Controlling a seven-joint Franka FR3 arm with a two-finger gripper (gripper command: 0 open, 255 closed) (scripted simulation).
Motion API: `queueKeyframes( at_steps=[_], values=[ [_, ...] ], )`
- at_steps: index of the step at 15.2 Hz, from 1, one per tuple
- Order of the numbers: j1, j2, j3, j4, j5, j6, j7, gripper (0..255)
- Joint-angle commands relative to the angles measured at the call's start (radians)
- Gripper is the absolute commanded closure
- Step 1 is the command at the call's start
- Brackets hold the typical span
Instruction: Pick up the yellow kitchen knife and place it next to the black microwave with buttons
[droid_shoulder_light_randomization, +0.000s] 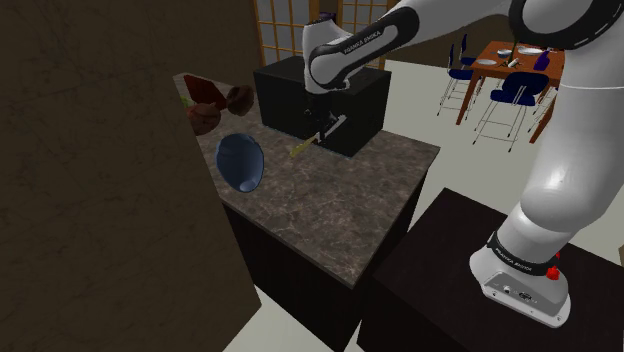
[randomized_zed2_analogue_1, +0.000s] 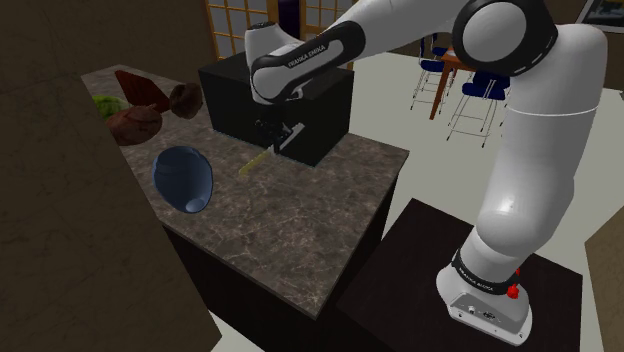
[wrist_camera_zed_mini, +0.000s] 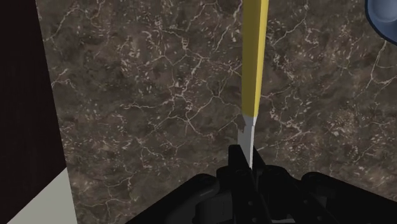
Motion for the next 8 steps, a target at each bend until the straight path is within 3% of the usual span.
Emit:
queueKeyframes(
  at_steps=[1,8],
  values=[
    [-0.002,-0.014,0.001,0.009,0.006,-0.023,-0.005,255],
    [-0.004,-0.044,0.005,0.066,0.019,-0.108,-0.015,255]
  ],
)
